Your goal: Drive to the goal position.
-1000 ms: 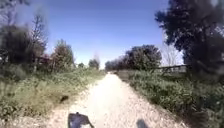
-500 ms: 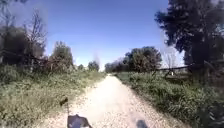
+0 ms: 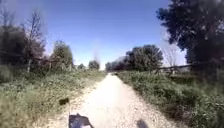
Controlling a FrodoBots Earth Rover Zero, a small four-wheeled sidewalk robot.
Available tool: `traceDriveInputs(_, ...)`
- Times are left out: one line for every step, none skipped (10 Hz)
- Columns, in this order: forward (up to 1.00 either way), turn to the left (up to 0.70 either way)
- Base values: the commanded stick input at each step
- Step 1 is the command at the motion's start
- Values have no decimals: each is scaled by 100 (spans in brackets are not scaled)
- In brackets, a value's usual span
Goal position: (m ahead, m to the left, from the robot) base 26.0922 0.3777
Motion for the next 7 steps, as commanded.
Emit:
traceDriveInputs(50, 0)
traceDriveInputs(50, 0)
traceDriveInputs(50, 0)
traceDriveInputs(50, 0)
traceDriveInputs(50, 0)
traceDriveInputs(50, 0)
traceDriveInputs(50, 0)
